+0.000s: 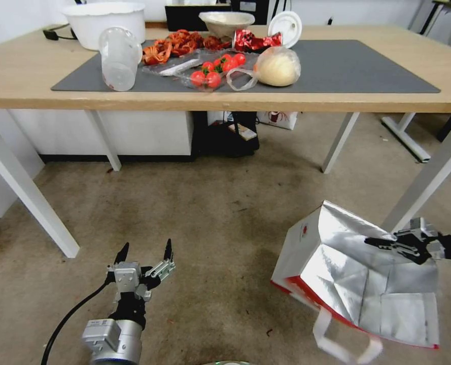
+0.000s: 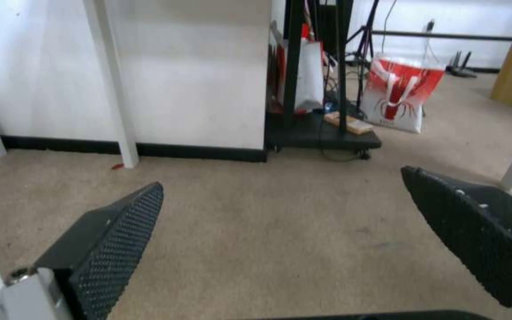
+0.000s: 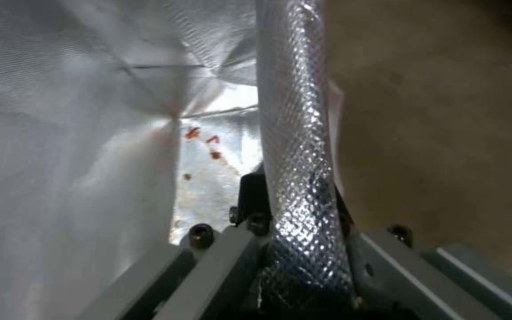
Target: Pick up the food delivery bag from the floor and place it on the table.
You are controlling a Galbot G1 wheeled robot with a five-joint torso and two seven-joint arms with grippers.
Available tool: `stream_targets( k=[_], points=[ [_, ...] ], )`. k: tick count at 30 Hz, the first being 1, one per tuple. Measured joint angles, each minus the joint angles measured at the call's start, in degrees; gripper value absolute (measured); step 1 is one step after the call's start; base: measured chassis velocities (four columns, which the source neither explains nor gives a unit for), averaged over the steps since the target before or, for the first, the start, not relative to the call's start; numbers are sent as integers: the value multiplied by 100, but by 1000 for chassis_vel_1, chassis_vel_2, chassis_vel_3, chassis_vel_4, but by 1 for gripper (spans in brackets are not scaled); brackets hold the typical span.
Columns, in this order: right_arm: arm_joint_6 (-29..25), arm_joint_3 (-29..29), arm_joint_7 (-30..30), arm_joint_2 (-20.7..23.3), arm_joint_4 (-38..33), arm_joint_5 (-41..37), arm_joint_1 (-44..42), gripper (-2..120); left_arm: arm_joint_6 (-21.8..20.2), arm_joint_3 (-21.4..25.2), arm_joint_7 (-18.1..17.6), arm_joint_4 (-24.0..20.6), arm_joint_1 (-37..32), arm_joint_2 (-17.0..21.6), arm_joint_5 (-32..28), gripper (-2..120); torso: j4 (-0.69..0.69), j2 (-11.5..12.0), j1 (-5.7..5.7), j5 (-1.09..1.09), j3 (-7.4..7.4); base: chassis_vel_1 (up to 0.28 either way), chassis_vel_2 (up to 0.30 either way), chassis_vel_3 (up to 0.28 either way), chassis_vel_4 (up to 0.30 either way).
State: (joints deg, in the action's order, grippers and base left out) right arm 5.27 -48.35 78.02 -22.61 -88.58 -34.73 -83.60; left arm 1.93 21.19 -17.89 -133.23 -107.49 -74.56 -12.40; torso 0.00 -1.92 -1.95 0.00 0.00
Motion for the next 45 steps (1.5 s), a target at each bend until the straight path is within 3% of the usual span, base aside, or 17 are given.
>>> stream_targets(
  k=[3,7,31,45],
  points=[
    [185,-172,859,53,-107,218,-38,0,11,13,2,-30,5,-15,-12,100,0,0,0,0,0,0,0,0,0],
    [228,-251,1099,100,-220,340,-90,0,30,24,0,-47,5,-24,-8,100,1,0,0,-1,0,0,0,0,0],
    [224,-257,1034,116,-365,372,-185,0,101,66,-30,-119,-9,-132,194,100,0,0,0,0,0,0,0,0,0],
    [216,-157,1018,52,-443,371,-169,0,343,56,-136,-183,-58,-162,97,100,0,-2,0,0,0,0,0,0,0]
  ],
)
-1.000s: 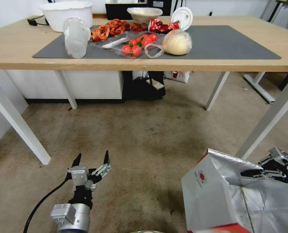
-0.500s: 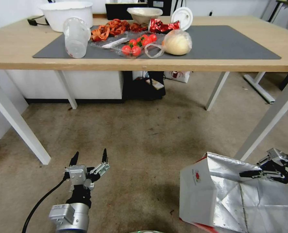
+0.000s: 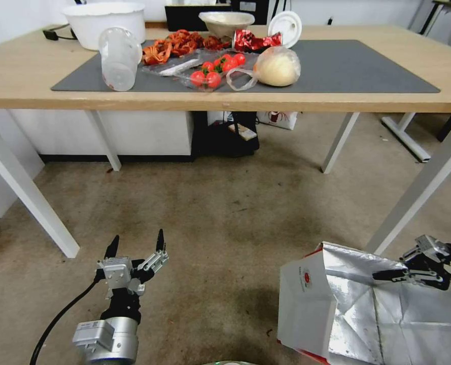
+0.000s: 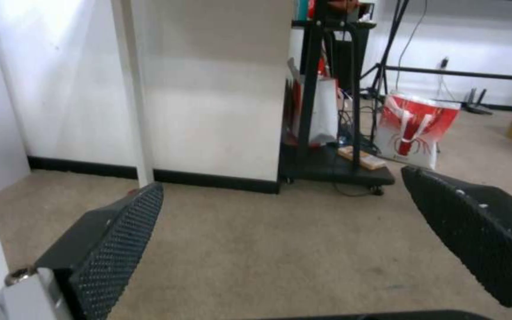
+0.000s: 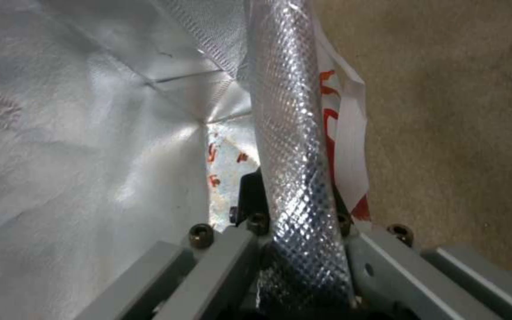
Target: Pick up the food delivery bag from the floor and place it on the table.
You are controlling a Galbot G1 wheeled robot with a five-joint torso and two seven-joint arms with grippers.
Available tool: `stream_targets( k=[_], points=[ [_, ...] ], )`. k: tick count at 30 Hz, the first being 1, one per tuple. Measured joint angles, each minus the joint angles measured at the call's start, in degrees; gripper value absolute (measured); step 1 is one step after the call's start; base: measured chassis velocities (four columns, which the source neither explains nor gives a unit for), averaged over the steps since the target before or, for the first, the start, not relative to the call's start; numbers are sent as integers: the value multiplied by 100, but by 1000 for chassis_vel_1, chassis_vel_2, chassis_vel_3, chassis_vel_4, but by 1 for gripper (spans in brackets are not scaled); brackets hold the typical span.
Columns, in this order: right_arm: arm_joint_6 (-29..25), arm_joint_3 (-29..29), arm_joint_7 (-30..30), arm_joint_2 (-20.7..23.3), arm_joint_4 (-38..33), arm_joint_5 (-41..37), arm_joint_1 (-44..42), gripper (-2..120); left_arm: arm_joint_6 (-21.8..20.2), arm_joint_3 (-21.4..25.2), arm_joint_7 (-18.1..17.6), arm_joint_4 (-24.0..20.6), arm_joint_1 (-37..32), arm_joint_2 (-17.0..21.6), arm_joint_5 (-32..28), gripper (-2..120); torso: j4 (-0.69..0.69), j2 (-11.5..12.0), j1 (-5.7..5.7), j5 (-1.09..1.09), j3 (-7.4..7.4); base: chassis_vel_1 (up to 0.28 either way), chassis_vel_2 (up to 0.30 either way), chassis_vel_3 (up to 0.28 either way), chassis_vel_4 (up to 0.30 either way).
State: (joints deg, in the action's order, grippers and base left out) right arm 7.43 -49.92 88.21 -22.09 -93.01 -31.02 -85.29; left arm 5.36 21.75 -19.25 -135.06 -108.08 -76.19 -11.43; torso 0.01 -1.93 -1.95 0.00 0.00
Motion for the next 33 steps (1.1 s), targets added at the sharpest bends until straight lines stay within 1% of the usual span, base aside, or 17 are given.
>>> stream_targets(
  k=[1,2,3,6,8,11,12,15,16,19,20,23,24,27,33],
  points=[
    [0,0,-1,-18,-12,0,-8,0,-9,-13,45,-40,-43,-2,-45,100,0,-13,-2,-1,2,0,0,0,0],
    [0,-22,-2,-65,-49,0,-45,0,-66,-39,135,-99,-92,-5,-108,100,1,-80,-5,-1,60,0,0,0,0],
    [0,-22,-2,-65,-49,0,-45,0,-66,-39,135,-99,-92,-5,-108,100,1,-80,-5,-1,60,0,0,0,0],
    [0,-74,-4,-97,-76,0,-81,0,-92,-35,136,-137,-82,-3,-108,100,0,-195,-5,-1,178,0,0,0,0],
    [0,-82,-5,-99,-79,0,-83,0,-94,-33,134,-146,-83,-1,-108,100,1,-219,-5,-1,201,0,0,0,0],
    [0,-104,-6,-100,-102,-1,-87,0,-94,-27,121,-163,-98,-1,-94,100,0,-319,-12,-1,296,0,0,0,0],
    [0,-104,-6,-100,-102,-1,-87,0,-94,-27,121,-163,-98,-1,-94,100,0,-319,-12,-1,296,0,0,0,0],
    [14,-115,-6,-93,-142,-11,-86,0,-89,-28,116,-184,-124,-7,-72,100,0,-413,-25,-1,381,0,0,0,0],
    [14,-115,-6,-93,-142,-11,-86,0,-89,-28,116,-184,-124,-7,-72,100,0,-413,-25,-1,381,0,0,0,0],
    [22,-136,-7,-81,-159,-25,-85,0,-76,-25,116,-197,-129,-8,-58,100,0,-511,-37,-1,468,0,0,0,0],
    [22,-136,-7,-81,-159,-25,-85,0,-76,-25,116,-197,-129,-8,-58,100,0,-511,-37,-1,468,0,0,0,0],
    [23,-180,-6,-74,-162,-49,-103,0,-64,-33,116,-197,-129,-18,-15,100,0,-620,-54,0,562,0,0,0,0],
    [23,-180,-6,-74,-162,-49,-103,0,-64,-33,116,-197,-129,-18,-15,100,0,-620,-54,0,562,0,0,0,0],
    [35,-189,-7,-50,-161,-75,-102,0,-64,-50,115,-185,-117,-33,1,100,0,-715,-72,0,638,0,0,0,0],
    [56,-188,-7,-36,-153,-90,-86,0,-64,-51,98,-172,-112,-21,2,100,0,-826,-97,0,725,0,0,0,0]
  ],
)
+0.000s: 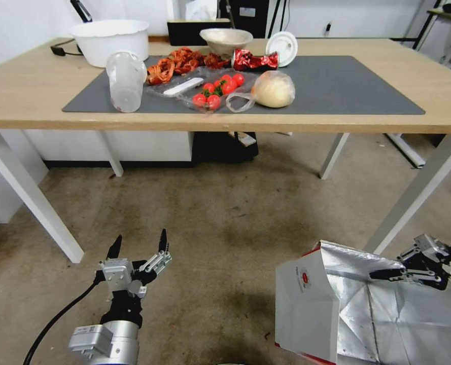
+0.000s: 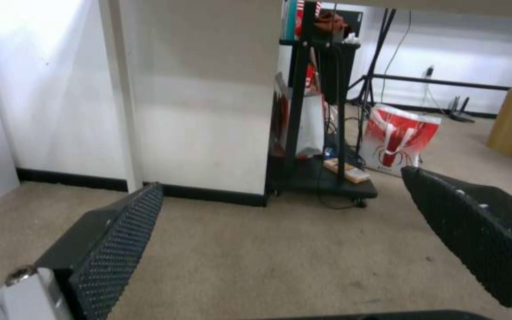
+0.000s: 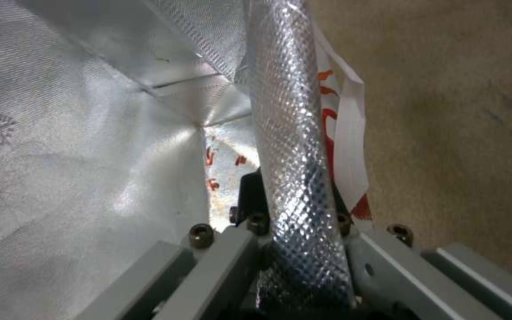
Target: Pick up the food delivery bag from the floor and place it on the table.
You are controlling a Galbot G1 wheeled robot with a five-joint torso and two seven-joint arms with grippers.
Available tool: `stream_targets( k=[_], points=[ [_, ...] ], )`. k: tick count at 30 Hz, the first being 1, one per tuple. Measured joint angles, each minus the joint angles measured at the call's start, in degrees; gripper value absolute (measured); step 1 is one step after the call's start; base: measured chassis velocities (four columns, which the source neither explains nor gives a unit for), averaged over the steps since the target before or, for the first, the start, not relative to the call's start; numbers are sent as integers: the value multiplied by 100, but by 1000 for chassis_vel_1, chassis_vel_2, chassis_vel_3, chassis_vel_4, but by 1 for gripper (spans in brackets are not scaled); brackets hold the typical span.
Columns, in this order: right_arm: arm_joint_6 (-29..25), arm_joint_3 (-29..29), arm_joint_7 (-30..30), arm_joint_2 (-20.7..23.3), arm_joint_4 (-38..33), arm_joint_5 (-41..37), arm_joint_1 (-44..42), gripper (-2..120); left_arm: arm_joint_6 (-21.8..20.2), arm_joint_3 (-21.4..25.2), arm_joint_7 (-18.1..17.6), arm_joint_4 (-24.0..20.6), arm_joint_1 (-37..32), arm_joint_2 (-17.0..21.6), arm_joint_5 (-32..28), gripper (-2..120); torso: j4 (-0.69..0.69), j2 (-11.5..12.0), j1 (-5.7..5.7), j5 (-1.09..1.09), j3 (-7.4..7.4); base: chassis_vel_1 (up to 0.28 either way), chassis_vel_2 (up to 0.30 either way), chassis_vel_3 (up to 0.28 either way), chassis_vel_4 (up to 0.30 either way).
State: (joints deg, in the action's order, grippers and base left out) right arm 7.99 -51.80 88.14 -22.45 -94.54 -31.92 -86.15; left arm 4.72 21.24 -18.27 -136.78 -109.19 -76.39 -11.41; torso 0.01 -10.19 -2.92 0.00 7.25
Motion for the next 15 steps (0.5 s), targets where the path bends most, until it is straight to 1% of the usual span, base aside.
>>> stream_targets(
  k=[15],
  points=[
    [31,16,-1,34,10,-30,12,0,0,-5,-7,13,35,14,-25,100,0,-361,-85,0,276,0,0,0,0]
  ],
)
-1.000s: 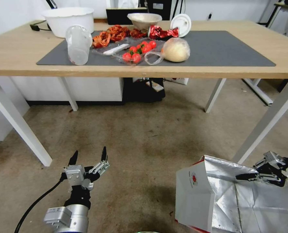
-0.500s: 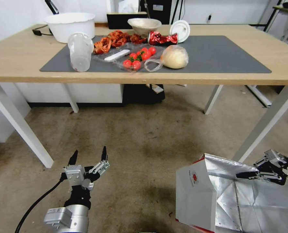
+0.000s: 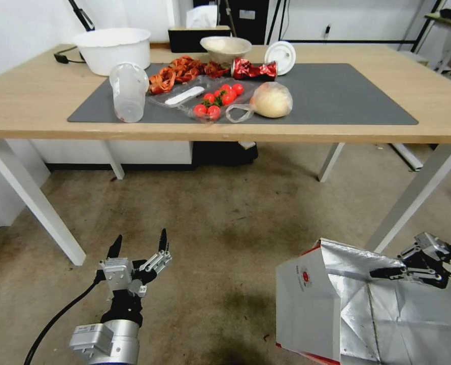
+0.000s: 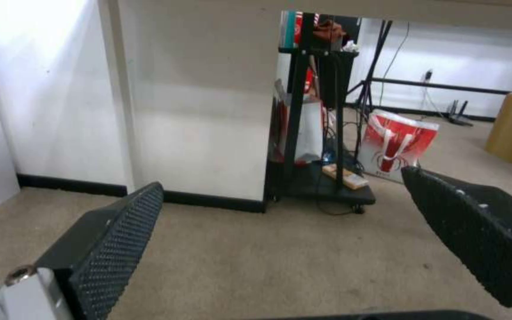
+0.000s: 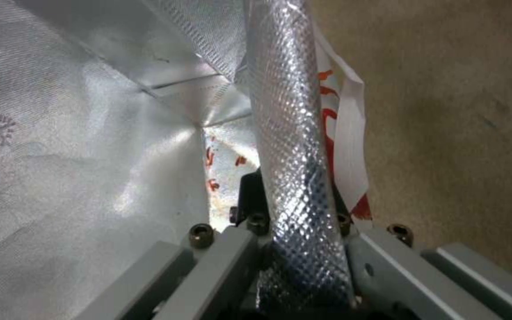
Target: Pick up the food delivery bag from the floor and place it on the table.
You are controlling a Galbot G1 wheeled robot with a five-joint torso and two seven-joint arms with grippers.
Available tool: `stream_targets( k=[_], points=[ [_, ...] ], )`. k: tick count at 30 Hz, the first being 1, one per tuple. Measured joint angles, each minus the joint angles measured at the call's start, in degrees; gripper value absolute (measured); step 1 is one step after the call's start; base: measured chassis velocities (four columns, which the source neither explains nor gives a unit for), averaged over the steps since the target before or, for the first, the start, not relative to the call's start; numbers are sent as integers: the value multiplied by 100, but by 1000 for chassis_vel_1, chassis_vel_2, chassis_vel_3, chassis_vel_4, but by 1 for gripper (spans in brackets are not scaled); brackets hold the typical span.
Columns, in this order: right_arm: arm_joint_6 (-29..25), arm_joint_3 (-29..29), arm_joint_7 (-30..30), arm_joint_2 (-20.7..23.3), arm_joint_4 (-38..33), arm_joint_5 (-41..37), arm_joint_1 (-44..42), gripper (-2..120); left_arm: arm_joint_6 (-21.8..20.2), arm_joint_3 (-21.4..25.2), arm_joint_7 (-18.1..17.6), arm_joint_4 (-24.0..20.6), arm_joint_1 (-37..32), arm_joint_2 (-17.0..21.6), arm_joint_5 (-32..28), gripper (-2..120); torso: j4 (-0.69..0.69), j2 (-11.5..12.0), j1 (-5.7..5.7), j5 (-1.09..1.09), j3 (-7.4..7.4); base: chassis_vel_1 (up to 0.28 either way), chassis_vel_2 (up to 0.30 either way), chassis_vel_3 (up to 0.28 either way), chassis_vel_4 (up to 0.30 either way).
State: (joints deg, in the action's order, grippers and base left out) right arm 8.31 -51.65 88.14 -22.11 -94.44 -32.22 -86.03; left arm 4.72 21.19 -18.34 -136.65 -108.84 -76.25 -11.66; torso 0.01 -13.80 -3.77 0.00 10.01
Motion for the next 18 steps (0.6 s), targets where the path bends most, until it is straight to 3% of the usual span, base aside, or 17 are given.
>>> stream_targets(
  k=[18],
  points=[
    [33,23,0,16,10,-22,21,0,-21,-5,-16,-6,7,0,-16,100,0,-405,-108,0,301,0,0,0,0]
  ],
)
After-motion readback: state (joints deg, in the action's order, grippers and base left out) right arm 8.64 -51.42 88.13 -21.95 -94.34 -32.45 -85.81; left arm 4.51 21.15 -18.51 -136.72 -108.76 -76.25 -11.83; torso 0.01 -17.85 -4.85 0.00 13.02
